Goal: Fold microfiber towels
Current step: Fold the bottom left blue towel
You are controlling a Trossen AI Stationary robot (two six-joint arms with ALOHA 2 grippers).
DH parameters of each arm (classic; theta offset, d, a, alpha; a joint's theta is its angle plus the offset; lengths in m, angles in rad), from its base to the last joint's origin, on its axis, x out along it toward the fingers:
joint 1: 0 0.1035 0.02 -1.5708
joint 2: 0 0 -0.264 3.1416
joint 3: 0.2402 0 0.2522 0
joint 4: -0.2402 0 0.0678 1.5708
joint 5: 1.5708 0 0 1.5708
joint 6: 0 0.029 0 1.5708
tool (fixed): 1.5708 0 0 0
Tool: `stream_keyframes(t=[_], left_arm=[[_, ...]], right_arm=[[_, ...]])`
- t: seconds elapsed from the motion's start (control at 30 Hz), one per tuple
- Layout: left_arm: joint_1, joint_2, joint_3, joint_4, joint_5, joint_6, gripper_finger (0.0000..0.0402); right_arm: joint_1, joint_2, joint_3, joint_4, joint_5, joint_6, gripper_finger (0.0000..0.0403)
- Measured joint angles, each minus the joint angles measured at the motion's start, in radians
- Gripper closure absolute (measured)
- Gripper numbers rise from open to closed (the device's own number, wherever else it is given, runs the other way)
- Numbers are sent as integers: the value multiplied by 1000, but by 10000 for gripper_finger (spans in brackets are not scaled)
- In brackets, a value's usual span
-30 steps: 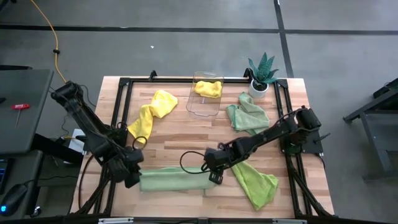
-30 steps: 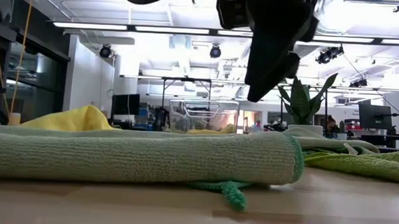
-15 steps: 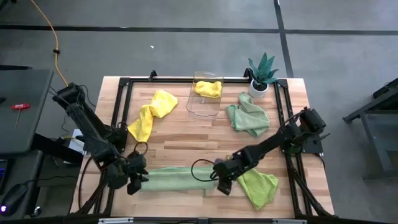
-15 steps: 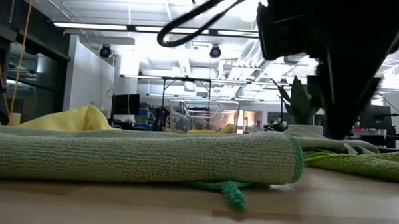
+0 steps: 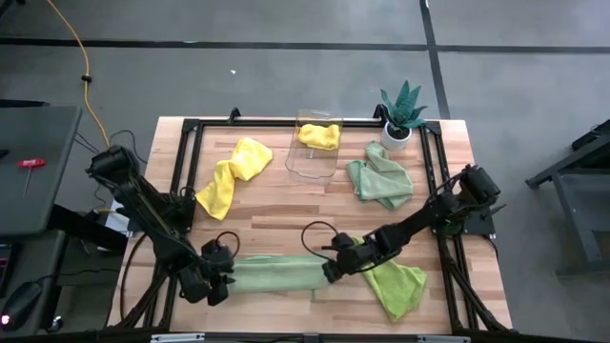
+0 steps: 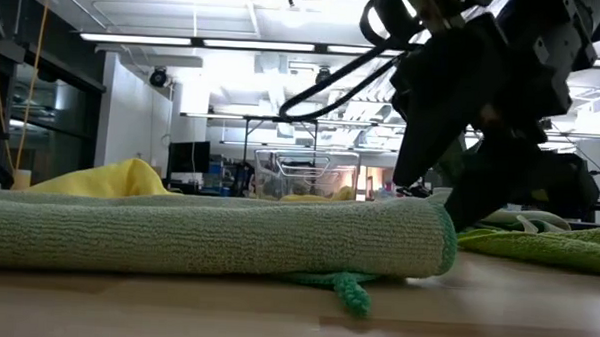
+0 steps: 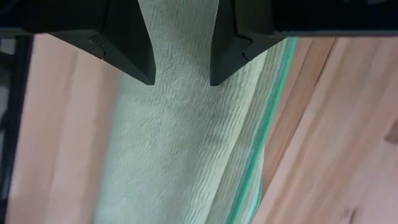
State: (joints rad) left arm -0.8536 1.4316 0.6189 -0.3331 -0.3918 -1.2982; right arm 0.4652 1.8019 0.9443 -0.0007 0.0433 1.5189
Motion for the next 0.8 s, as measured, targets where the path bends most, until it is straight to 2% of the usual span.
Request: stream_keyframes(t=[0.1,0.33,0.6,0.8], left_arm=[[0,42,0,12,20,-8,257],[0,117,4,47,26,-23,257],[3,122,3,53,-5,-53,257],[3,123,2,53,-10,-60,257]], right_arm=[[0,4,0,16,27,11,214],[-7,40,0,35,9,28,214],[-13,93,1,153,1,60,214],[-16,107,2,163,21,78,214]])
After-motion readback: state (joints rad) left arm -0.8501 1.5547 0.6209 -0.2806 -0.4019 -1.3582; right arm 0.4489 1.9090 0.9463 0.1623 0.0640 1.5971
